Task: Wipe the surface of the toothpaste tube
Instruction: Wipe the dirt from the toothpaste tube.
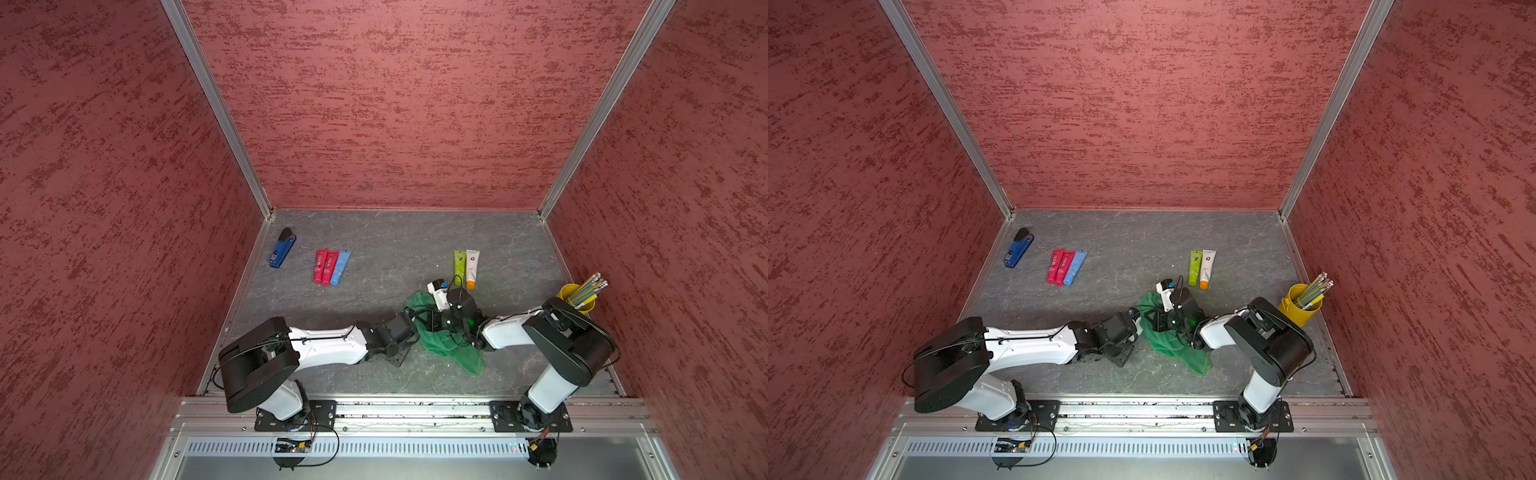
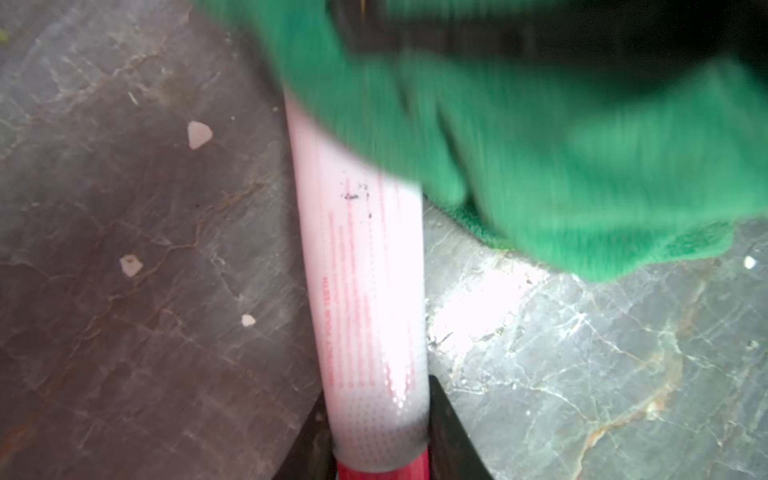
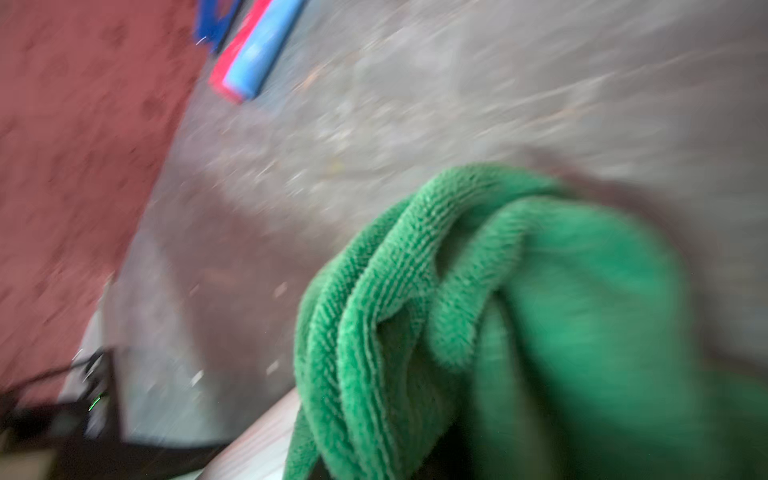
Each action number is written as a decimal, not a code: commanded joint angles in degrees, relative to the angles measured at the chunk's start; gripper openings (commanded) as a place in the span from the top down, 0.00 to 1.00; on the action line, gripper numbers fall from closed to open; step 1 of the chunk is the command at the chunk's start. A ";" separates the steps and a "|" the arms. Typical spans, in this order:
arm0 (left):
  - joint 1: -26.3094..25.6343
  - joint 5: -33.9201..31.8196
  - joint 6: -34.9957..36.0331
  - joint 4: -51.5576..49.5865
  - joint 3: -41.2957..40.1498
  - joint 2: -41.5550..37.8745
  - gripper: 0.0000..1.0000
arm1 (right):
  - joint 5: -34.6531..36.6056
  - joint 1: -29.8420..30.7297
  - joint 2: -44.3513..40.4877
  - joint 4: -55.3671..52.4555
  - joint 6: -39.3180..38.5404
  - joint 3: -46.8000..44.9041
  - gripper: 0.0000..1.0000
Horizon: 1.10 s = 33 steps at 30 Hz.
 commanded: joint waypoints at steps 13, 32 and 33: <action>0.26 0.41 1.15 1.45 0.95 -0.01 0.90 | -7.90 5.74 2.15 -1.98 -0.29 -1.73 1.00; 0.25 -0.19 1.18 2.06 0.11 -1.31 0.92 | -7.08 2.60 2.89 2.33 4.08 -7.02 1.00; 0.24 0.12 1.19 2.22 -0.12 -1.42 0.92 | -6.39 0.72 3.18 2.25 3.82 -6.53 1.00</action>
